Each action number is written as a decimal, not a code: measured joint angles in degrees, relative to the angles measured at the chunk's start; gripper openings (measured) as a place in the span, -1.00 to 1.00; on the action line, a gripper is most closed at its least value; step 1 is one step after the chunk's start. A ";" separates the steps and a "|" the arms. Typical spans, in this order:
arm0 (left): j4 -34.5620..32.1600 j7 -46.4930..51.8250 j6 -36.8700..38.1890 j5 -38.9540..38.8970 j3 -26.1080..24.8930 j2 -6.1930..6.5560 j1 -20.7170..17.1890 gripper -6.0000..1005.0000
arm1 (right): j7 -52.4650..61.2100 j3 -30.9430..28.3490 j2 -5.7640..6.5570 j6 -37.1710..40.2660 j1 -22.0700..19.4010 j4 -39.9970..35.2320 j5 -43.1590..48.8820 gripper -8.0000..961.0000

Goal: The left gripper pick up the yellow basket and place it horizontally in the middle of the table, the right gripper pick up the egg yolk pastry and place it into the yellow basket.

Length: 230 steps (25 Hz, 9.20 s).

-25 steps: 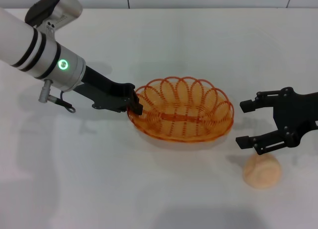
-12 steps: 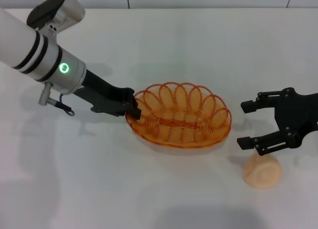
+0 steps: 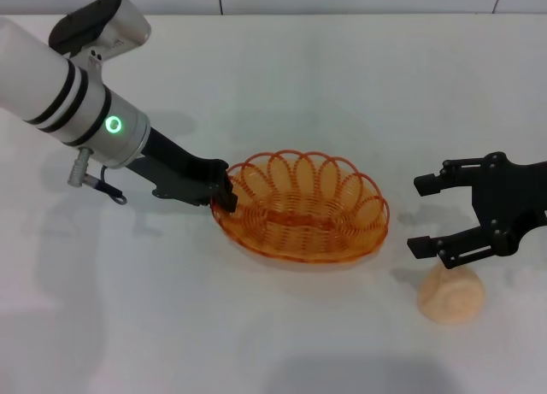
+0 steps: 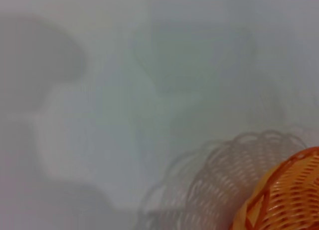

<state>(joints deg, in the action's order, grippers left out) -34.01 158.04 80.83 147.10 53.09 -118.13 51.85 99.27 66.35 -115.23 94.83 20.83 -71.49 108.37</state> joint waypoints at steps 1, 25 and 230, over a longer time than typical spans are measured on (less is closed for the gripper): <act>-0.01 0.00 -0.05 0.05 0.10 -0.01 0.01 -0.82 | -0.01 0.00 0.00 -0.03 0.00 0.01 0.00 0.81; -0.39 -0.22 0.45 -1.86 -0.19 0.25 -0.25 -0.45 | -0.05 -0.64 0.07 0.00 0.00 -0.47 0.00 0.81; -19.89 -78.62 23.39 -27.23 -8.28 1.07 -26.26 0.73 | -1.93 12.59 0.36 -9.90 -12.26 -10.94 -7.59 0.70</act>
<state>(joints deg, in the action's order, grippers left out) -53.89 79.42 104.22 119.86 44.81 -117.06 25.59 97.34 78.95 -114.87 84.93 8.57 -82.43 100.77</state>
